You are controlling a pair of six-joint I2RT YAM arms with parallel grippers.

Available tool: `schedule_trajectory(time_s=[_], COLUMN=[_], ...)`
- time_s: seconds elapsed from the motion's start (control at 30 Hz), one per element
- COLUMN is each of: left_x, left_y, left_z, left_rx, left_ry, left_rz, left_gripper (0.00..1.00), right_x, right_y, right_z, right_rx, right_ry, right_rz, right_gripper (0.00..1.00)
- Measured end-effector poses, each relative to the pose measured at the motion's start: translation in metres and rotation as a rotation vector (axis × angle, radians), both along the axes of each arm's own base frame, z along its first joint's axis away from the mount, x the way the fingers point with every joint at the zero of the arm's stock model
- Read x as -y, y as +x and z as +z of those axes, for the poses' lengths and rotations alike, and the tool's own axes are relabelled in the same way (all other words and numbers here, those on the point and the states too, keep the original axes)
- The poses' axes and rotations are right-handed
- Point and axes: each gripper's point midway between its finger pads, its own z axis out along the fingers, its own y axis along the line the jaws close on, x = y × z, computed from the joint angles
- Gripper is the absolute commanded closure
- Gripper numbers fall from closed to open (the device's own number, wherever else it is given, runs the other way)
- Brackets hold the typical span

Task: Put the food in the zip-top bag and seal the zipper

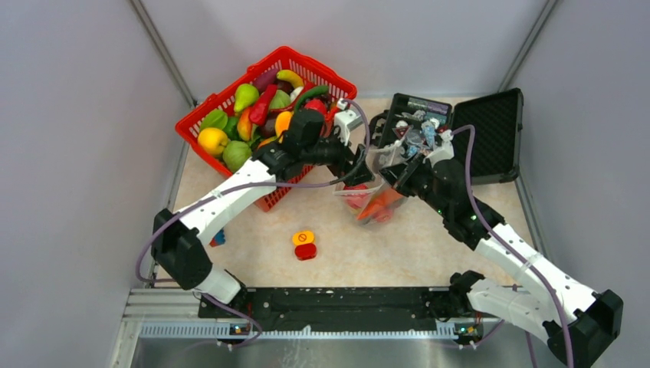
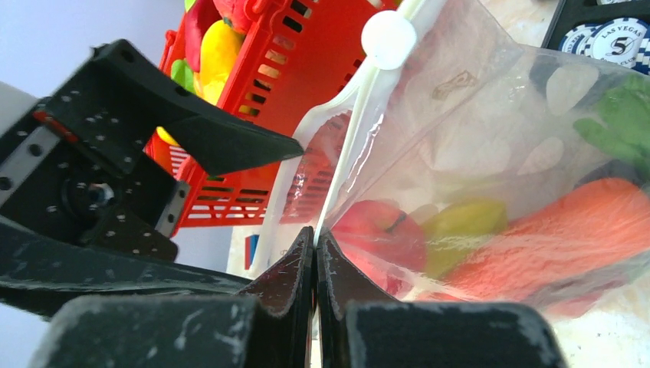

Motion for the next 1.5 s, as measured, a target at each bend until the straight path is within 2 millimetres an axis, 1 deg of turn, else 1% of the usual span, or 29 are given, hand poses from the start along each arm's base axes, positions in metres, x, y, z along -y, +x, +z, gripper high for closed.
schedule_trajectory(time_s=[0.1,0.17,0.23,0.33,0.37,0.4,0.47,0.5,0.57,0.63,0.67,0.77,0.87,0.93,1.1,1.2,1.3,1.37,1.43,1.5], left_x=[-0.008,-0.016,-0.027,-0.057,-0.070,-0.079,-0.105,-0.120,-0.147,-0.172,-0.187,-0.214,-0.222,-0.219,-0.207,-0.208,-0.212,-0.213,-0.214,-0.215], left_y=[0.001,0.001,0.000,0.000,0.001,0.002,0.009,0.017,0.033,0.048,0.055,0.069,0.078,0.084,0.106,0.120,0.131,0.136,0.140,0.145], left_z=[0.015,0.032,0.049,0.073,0.081,0.086,0.097,0.101,0.104,0.099,0.093,0.078,0.066,0.055,0.024,0.008,0.003,0.004,0.006,0.005], left_rx=[0.047,0.098,0.150,0.246,0.278,0.296,0.336,0.350,0.356,0.338,0.319,0.264,0.216,0.175,0.063,0.010,-0.002,-0.001,0.003,0.000], left_ry=[-0.005,-0.021,-0.037,-0.054,-0.057,-0.058,-0.060,-0.057,-0.046,-0.029,-0.016,0.012,0.023,0.037,0.061,0.085,0.096,0.095,0.092,0.086], left_rz=[0.036,0.069,0.113,0.245,0.300,0.336,0.439,0.502,0.613,0.711,0.763,0.864,0.878,0.861,0.834,0.862,0.887,0.897,0.903,0.908], left_gripper=[0.01,0.01,0.01,0.01,0.01,0.01,0.01,0.01,0.01,0.01,0.01,0.01,0.01,0.01,0.01,0.01,0.03,0.06,0.14,0.19], right_x=[-0.002,0.000,0.007,0.025,0.031,0.035,0.040,0.041,0.041,0.040,0.039,0.035,0.033,0.031,0.027,0.026,0.025,0.025,0.025,0.025], right_y=[0.000,0.000,0.003,0.004,0.003,0.001,-0.001,-0.003,-0.004,-0.004,-0.004,-0.005,-0.006,-0.005,-0.005,-0.005,-0.006,-0.006,-0.006,-0.006], right_z=[0.001,0.002,0.002,-0.001,0.000,0.002,0.008,0.011,0.013,0.011,0.009,-0.003,-0.009,-0.008,-0.007,-0.007,-0.007,-0.007,-0.007,-0.007], right_rx=[-0.002,-0.001,-0.001,0.000,0.004,0.010,0.028,0.036,0.042,0.036,0.031,0.004,-0.013,-0.010,-0.007,-0.007,-0.007,-0.007,-0.007,-0.007], right_ry=[-0.001,-0.010,-0.037,-0.078,-0.085,-0.086,-0.077,-0.073,-0.067,-0.067,-0.067,-0.074,-0.076,-0.070,-0.061,-0.059,-0.059,-0.058,-0.058,-0.058], right_rz=[0.010,0.003,-0.032,-0.105,-0.123,-0.137,-0.147,-0.146,-0.142,-0.135,-0.131,-0.113,-0.103,-0.095,-0.079,-0.073,-0.069,-0.069,-0.069,-0.067], right_gripper=[1.00,1.00,1.00,1.00,1.00,1.00,1.00,1.00,1.00,1.00,1.00,1.00,1.00,1.00,1.00,1.00,1.00,1.00,1.00,1.00])
